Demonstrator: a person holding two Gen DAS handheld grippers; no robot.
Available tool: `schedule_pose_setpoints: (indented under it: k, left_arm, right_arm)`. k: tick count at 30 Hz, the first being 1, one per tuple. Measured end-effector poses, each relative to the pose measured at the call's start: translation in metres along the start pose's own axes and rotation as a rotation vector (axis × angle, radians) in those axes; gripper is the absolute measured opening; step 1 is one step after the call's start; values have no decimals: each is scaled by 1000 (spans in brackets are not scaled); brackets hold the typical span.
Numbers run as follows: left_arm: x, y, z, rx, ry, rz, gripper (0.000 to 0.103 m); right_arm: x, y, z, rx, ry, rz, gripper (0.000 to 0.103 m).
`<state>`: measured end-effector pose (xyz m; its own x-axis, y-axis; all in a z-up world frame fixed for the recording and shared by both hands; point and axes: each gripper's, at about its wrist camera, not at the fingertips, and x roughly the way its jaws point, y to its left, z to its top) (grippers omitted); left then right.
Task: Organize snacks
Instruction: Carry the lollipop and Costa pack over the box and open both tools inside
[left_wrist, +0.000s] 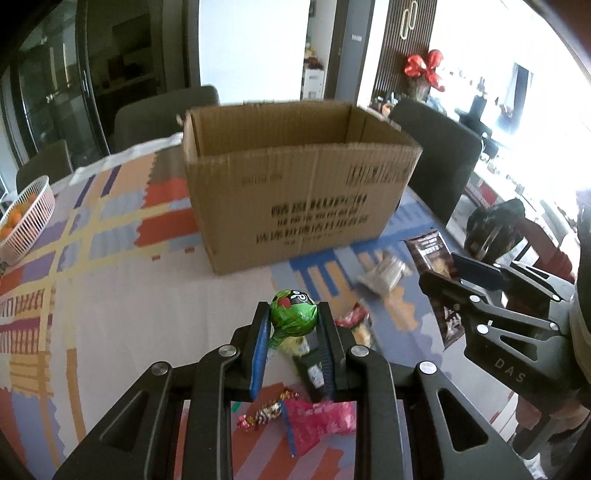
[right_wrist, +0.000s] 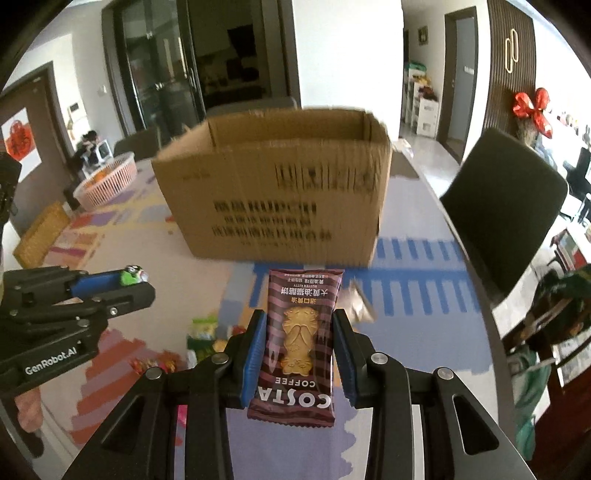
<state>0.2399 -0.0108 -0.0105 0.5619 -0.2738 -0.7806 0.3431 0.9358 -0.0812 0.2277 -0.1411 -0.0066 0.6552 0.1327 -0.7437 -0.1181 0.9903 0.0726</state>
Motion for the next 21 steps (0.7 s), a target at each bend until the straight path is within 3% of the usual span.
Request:
schedule_pose_setpoints:
  k: [21]
  left_arm:
    - [-35,9,96,-19,-157,10,25]
  right_arm:
    - [-27,-3,102,-14,-194,44,37]
